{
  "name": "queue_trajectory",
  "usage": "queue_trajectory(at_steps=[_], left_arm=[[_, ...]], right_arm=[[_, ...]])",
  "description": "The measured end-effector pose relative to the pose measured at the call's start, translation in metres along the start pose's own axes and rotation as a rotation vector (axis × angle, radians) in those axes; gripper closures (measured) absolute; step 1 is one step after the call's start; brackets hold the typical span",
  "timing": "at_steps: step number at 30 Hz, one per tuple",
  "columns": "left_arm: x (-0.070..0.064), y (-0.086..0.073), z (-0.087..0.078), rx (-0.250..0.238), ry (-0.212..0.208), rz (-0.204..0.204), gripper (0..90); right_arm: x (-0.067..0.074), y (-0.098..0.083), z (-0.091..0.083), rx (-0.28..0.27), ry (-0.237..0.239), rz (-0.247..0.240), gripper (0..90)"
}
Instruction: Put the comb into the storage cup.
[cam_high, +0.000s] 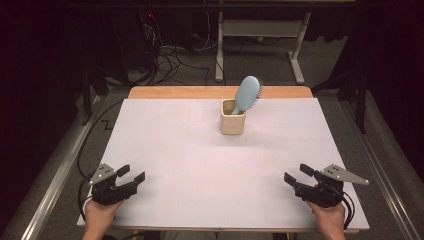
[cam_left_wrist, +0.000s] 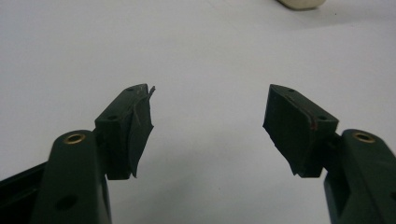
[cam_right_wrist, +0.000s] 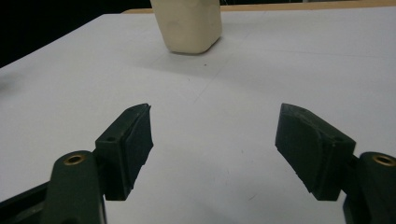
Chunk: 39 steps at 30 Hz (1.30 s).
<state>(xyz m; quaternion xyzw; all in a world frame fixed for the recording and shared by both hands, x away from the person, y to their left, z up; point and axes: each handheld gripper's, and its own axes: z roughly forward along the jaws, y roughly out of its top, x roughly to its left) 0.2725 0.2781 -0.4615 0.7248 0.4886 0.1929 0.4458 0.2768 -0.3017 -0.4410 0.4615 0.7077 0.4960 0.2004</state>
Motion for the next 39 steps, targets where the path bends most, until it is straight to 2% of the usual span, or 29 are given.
queue_trajectory(at_steps=[27,39], left_arm=[[0.0,0.0,-0.001,-0.005,0.003,0.0,33.0],[-0.001,0.0,-0.001,-0.006,0.003,0.003,33.1]], right_arm=[[-0.005,-0.025,-0.012,-0.025,-0.031,0.022,26.7],[-0.005,-0.028,-0.013,-0.022,-0.034,0.013,26.5]])
